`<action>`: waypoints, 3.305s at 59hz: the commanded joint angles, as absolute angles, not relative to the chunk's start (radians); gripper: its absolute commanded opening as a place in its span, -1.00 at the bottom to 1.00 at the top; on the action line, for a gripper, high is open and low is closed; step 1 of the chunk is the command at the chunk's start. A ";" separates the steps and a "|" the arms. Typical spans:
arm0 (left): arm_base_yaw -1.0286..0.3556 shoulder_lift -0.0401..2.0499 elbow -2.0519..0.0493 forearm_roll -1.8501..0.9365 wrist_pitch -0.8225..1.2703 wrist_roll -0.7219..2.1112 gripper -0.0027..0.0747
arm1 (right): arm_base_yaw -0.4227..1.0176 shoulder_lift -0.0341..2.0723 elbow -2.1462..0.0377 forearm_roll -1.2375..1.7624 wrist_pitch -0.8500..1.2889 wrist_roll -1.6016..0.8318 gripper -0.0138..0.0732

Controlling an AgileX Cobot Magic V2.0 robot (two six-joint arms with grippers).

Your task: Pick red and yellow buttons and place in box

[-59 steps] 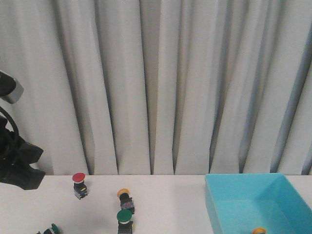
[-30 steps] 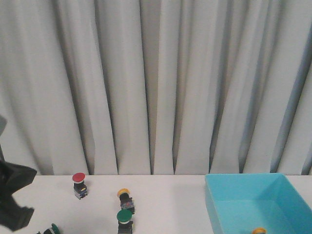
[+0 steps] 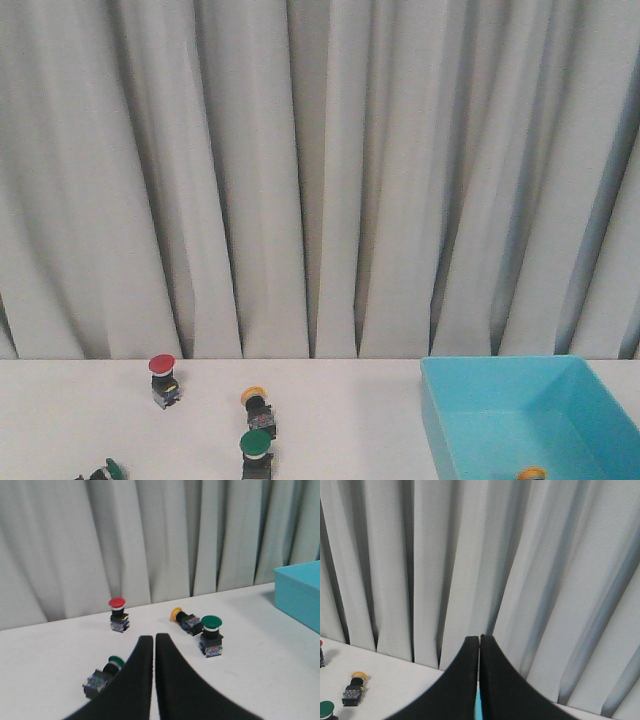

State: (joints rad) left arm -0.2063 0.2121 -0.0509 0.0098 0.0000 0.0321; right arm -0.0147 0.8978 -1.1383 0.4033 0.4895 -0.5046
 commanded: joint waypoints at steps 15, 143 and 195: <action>0.016 -0.029 0.039 0.157 0.022 -0.117 -0.95 | -0.012 0.892 -1.165 0.417 0.425 -0.513 -0.70; 0.025 -0.026 0.037 0.147 0.020 -0.116 -0.95 | -0.012 0.267 -0.249 0.084 0.026 -0.041 -0.70; 0.025 -0.025 0.037 0.147 0.020 -0.116 -0.95 | 0.051 -0.031 0.044 -0.036 0.074 0.045 -0.70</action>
